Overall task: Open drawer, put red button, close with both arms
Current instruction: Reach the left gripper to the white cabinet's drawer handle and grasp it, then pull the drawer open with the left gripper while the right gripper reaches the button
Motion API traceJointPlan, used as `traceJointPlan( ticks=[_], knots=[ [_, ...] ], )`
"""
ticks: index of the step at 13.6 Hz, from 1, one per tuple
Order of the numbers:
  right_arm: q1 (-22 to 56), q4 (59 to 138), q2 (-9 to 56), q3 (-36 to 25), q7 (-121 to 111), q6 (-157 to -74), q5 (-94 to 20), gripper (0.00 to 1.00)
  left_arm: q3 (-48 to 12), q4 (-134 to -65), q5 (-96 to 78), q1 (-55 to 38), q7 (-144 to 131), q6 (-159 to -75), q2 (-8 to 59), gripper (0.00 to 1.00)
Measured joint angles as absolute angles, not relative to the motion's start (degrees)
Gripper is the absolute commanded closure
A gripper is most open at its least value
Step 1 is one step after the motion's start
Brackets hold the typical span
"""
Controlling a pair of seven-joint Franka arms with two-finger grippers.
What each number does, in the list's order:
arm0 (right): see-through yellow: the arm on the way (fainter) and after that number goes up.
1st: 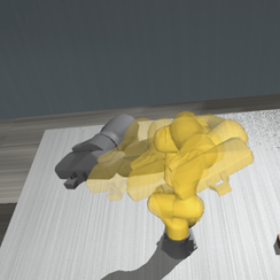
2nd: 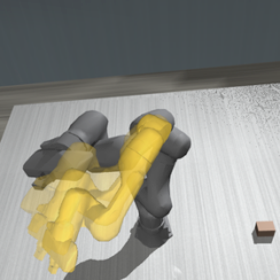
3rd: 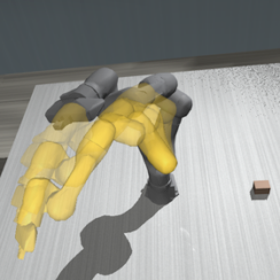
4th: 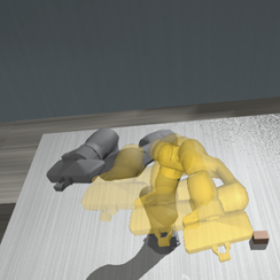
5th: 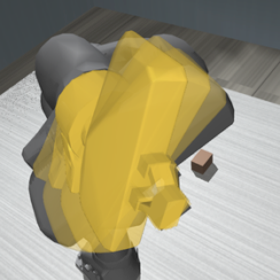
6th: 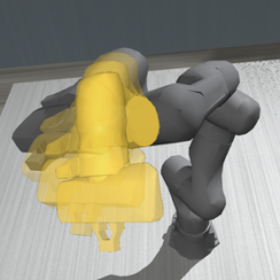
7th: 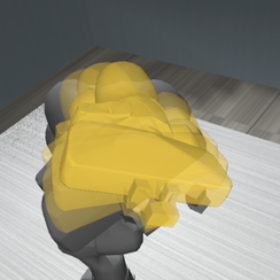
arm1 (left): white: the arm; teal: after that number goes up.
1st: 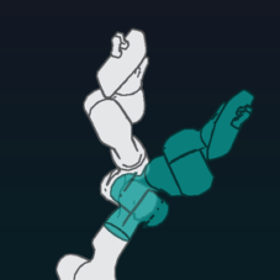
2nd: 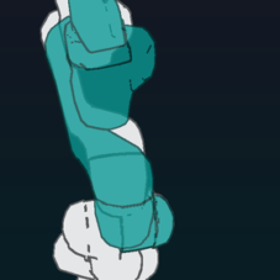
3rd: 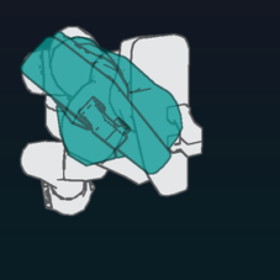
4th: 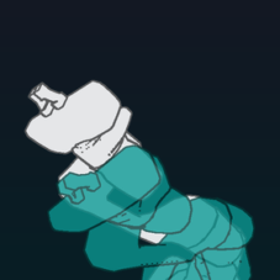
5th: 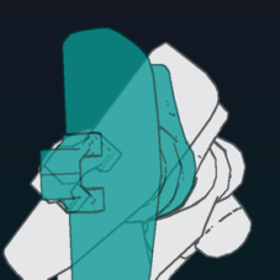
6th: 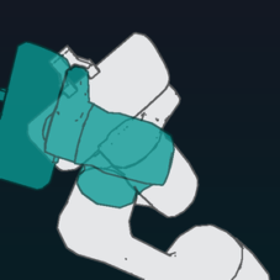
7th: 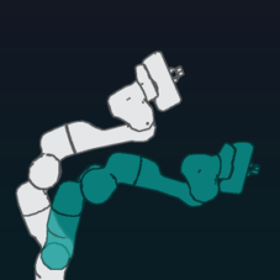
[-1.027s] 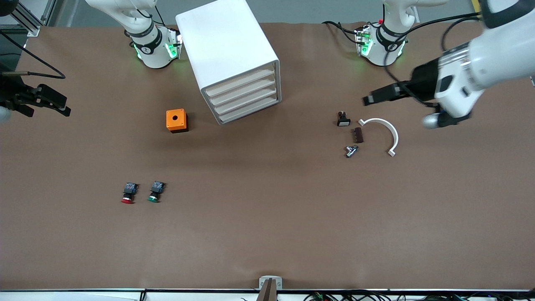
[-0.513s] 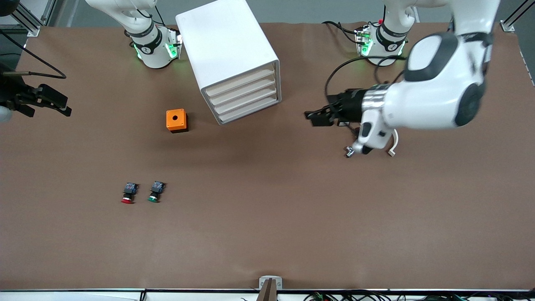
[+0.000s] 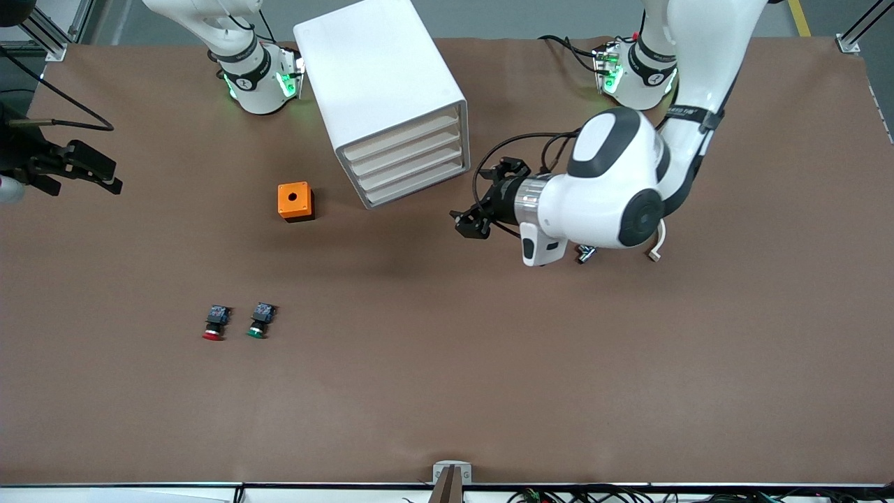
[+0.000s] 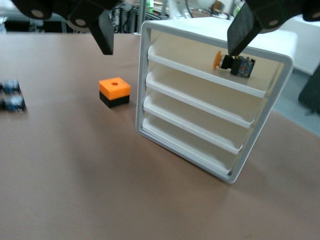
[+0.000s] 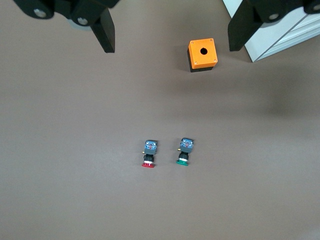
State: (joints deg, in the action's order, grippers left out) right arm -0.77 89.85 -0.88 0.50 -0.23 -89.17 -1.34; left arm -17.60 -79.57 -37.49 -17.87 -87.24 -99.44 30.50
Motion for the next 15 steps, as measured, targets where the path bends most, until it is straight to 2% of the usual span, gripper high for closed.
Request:
traceJointPlan(
  ticks=[6, 10, 15],
  knots=[
    [-0.76, 89.87, -0.88, 0.51, -0.23, -89.17, -1.34, 0.00, -17.66, -79.55, -38.07, -20.71, -105.48, -98.64, 39.64, 0.00],
    [-0.76, 89.87, -0.88, 0.51, -0.22, -89.17, -1.34, 0.00, -17.69, -79.56, -43.07, -22.07, -113.14, -91.48, 42.74, 0.00],
    [-0.76, 89.88, -0.88, 0.51, -0.22, -89.17, -1.34, 0.00, -17.60, -79.60, -49.73, -22.65, -121.22, -86.32, 47.74, 0.00]
  ],
)
